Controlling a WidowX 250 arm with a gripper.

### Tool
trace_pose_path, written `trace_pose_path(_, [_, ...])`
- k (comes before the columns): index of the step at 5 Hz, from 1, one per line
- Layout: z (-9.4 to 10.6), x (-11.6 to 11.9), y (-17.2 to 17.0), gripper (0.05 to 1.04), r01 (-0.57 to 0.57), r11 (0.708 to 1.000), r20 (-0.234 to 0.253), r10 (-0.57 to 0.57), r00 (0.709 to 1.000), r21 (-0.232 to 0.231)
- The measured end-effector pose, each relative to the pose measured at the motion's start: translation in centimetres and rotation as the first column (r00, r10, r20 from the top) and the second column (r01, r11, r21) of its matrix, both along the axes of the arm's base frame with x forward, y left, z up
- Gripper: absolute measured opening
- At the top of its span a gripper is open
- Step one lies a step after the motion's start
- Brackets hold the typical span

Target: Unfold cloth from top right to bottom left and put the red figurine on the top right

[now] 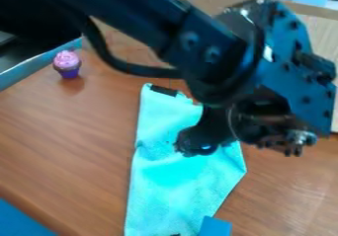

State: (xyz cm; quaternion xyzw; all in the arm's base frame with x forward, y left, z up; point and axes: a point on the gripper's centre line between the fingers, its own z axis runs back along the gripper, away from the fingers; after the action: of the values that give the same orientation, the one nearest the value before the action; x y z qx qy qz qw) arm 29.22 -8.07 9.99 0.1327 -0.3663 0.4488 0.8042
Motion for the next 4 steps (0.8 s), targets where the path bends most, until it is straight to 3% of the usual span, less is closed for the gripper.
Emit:
trace_pose_path(1, [-1.5,0.7,-0.2,1.001,-0.006,0.999,-0.001,0.006,1.000,0.036])
trace_pose_path(4, [-3.9,4.9,-1.2,1.001,-0.003,0.999,-0.022,0.004,1.000,0.048])
